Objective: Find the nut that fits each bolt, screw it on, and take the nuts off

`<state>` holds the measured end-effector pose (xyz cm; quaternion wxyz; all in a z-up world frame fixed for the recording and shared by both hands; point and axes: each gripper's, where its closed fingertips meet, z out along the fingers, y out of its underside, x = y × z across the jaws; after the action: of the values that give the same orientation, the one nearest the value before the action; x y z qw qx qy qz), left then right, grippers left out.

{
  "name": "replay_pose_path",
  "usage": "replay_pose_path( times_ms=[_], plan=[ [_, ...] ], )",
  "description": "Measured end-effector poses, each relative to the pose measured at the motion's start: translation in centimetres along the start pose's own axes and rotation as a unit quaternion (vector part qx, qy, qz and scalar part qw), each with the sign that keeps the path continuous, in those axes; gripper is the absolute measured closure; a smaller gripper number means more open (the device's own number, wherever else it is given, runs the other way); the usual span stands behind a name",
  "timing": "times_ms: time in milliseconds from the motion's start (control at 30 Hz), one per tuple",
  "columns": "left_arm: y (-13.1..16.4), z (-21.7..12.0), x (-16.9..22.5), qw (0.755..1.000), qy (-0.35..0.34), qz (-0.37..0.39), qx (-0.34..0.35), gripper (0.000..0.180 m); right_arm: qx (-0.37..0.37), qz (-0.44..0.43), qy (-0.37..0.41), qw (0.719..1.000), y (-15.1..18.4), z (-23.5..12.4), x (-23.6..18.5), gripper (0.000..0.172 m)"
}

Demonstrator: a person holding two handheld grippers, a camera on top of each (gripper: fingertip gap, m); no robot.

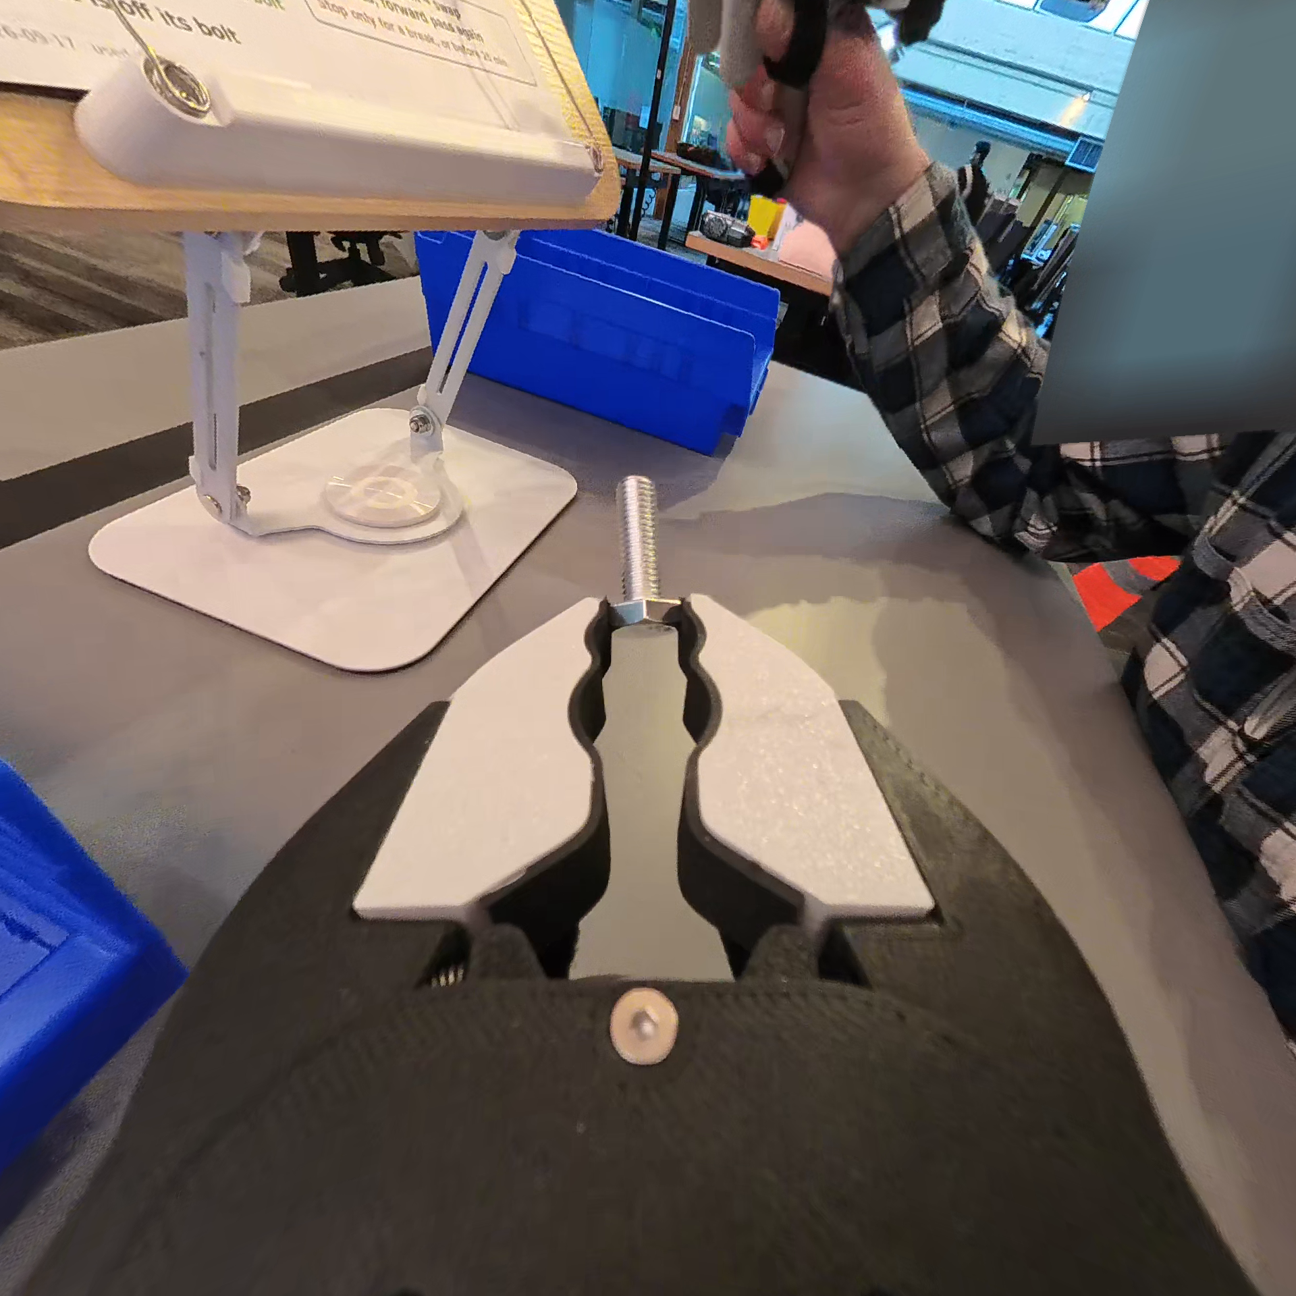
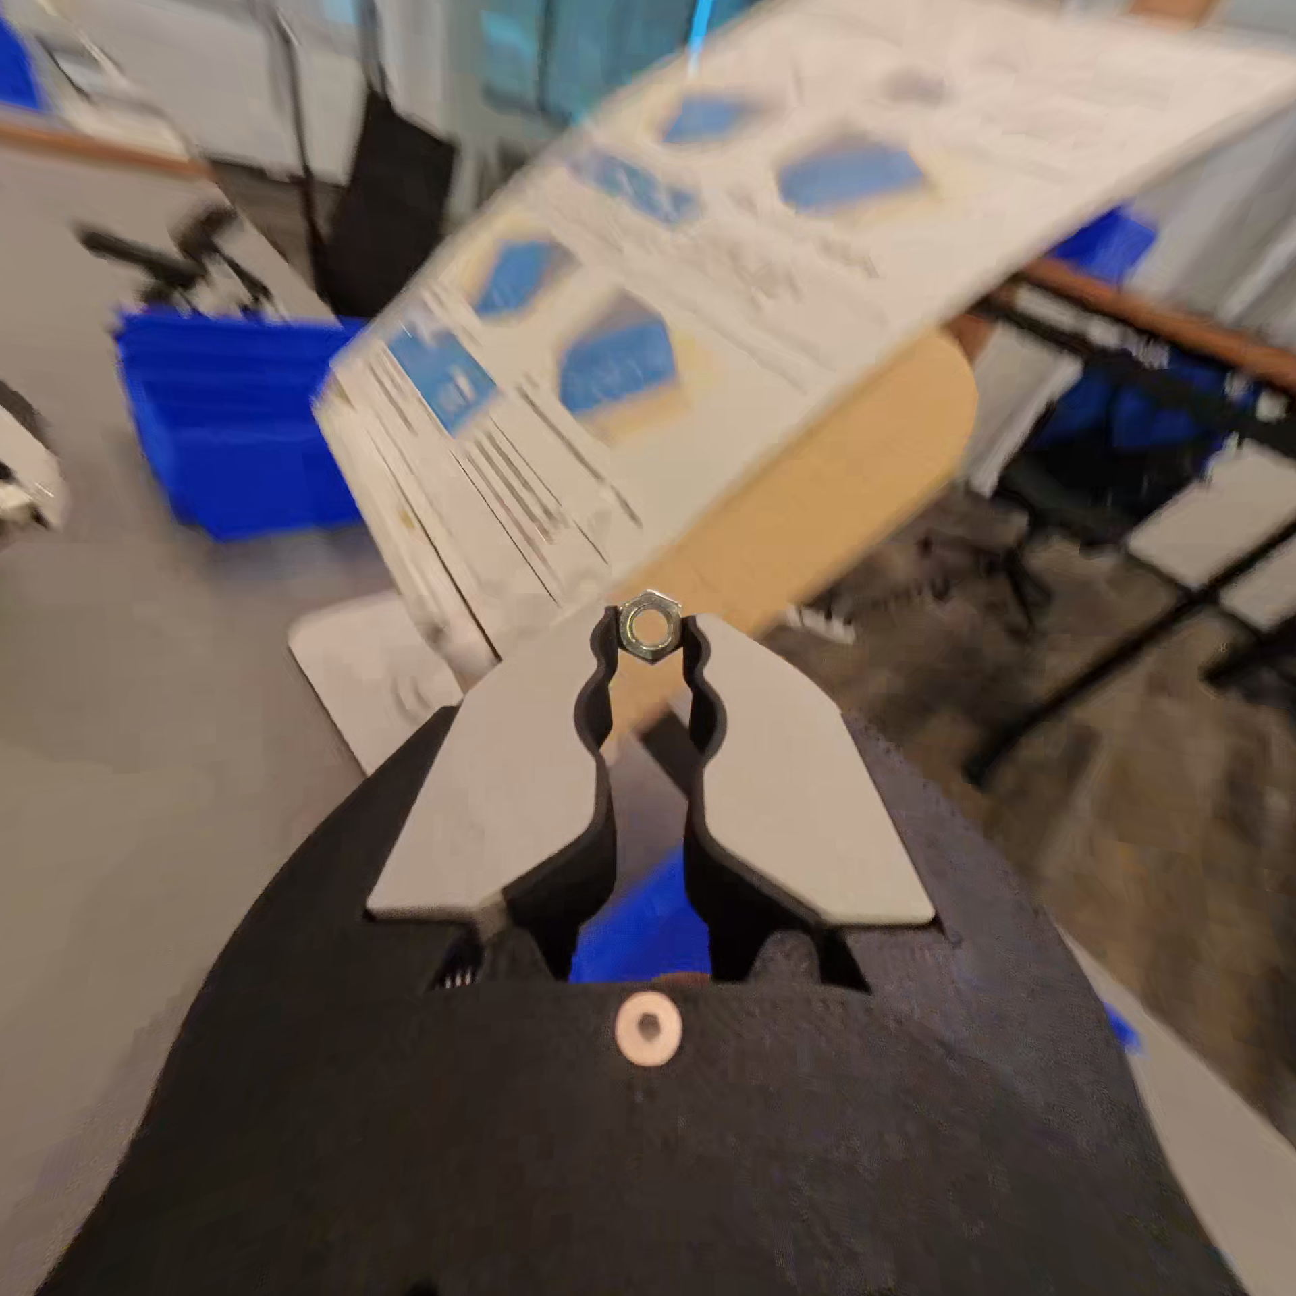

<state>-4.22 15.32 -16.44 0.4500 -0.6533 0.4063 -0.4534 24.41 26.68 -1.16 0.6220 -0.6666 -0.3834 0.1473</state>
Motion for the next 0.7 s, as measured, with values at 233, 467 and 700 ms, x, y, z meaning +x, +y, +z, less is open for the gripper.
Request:
replay_pose_path(
  times_ms=[233,467,700],
  plan=[
    [0.5,0.8,0.1,1.000,0.000,0.003,-0.012,0.163,-0.296,0.042,0.057,0.953,14.2,-2.5,7.1,0.153],
    [0.6,0.5,-0.2,1.000,-0.006,0.002,-0.010,0.163,-0.436,0.101,0.066,0.892,23.4,-2.5,7.9,0.148],
    [0.0,0.1,-0.5,1.000,-0.017,0.003,0.012,0.163,-0.394,0.070,0.139,0.906,19.3,-3.3,9.9,0.133]
  ],
)
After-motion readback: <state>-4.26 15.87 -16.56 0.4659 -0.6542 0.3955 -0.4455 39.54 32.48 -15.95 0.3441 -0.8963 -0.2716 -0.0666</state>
